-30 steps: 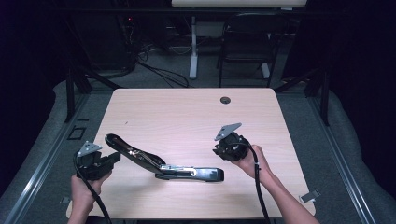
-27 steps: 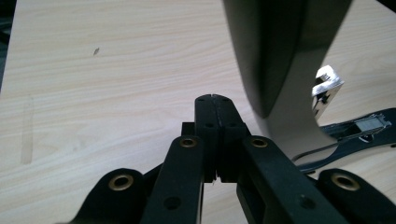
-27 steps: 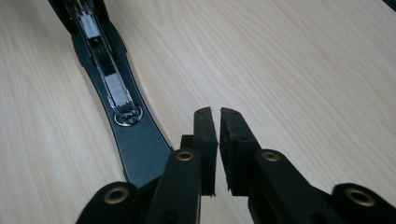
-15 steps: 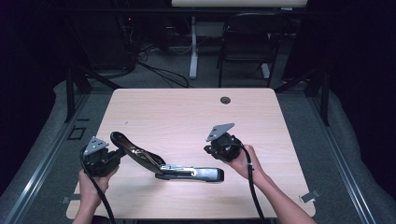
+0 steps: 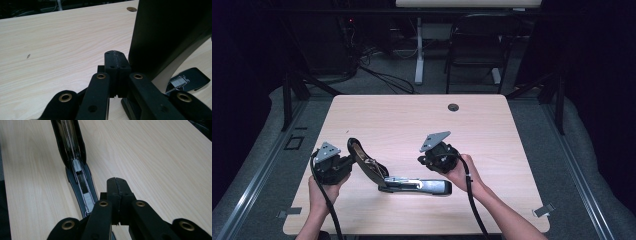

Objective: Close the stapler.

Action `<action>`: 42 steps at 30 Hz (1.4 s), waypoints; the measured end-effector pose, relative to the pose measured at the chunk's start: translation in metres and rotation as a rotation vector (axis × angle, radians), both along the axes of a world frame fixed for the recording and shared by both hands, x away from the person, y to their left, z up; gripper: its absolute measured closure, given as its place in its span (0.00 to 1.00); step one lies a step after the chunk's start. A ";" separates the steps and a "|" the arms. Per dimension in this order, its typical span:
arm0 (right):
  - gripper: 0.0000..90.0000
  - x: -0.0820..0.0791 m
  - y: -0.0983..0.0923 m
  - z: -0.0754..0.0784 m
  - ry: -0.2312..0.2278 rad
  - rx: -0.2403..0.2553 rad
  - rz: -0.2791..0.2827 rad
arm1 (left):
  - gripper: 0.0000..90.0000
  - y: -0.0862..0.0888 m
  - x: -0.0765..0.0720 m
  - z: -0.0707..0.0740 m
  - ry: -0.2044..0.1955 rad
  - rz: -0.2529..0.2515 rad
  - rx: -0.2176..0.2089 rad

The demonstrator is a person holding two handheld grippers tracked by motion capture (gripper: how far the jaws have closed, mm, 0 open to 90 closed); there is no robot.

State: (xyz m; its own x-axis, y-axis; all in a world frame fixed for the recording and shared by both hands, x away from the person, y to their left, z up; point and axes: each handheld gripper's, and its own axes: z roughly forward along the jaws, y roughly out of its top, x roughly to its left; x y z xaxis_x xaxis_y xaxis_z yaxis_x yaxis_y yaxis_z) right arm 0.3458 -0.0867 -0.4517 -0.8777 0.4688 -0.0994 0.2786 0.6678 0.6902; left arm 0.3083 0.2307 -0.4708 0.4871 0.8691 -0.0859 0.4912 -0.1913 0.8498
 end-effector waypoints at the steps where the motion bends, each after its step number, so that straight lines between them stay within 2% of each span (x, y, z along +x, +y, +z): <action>1: 1.00 0.000 0.001 0.002 -0.004 -0.003 0.003 | 1.00 -0.001 0.000 0.000 -0.001 -0.002 0.000; 6: 1.00 0.001 0.008 0.006 0.001 0.026 0.011 | 1.00 -0.006 0.002 0.000 -0.009 -0.015 0.001; 8: 1.00 0.002 0.011 0.008 -0.008 0.024 0.018 | 1.00 -0.009 0.002 0.000 -0.014 -0.023 0.004; 12: 1.00 0.002 0.017 0.014 -0.019 0.055 0.026 | 1.00 -0.016 0.004 -0.001 -0.013 -0.048 0.014; 23: 1.00 0.002 0.025 0.020 -0.021 0.081 0.043 | 1.00 -0.030 0.004 -0.006 0.019 -0.100 0.043; 25: 1.00 0.003 0.025 0.023 -0.026 0.082 0.048 | 1.00 -0.034 0.004 -0.009 0.028 -0.114 0.055; 29: 1.00 0.003 0.023 0.032 -0.041 0.118 0.041 | 1.00 -0.046 0.007 -0.014 0.047 -0.157 0.089; 30: 1.00 0.003 0.023 0.034 -0.038 0.103 0.027 | 1.00 -0.048 0.008 -0.015 0.054 -0.165 0.096; 31: 1.00 0.004 0.023 0.032 -0.061 0.064 0.007 | 1.00 -0.051 0.009 -0.016 0.066 -0.178 0.103; 33: 1.00 0.011 0.013 0.027 0.003 0.133 0.008 | 1.00 -0.055 0.010 -0.019 0.081 -0.197 0.119; 36: 1.00 0.015 0.001 0.021 0.038 0.159 0.005 | 1.00 -0.060 0.012 -0.023 0.100 -0.214 0.146; 39: 1.00 0.015 -0.006 0.016 0.056 0.164 -0.003 | 1.00 -0.060 0.014 -0.025 0.114 -0.215 0.136; 42: 1.00 0.013 -0.009 0.014 0.052 0.142 -0.006 | 1.00 -0.061 0.014 -0.026 0.124 -0.220 0.145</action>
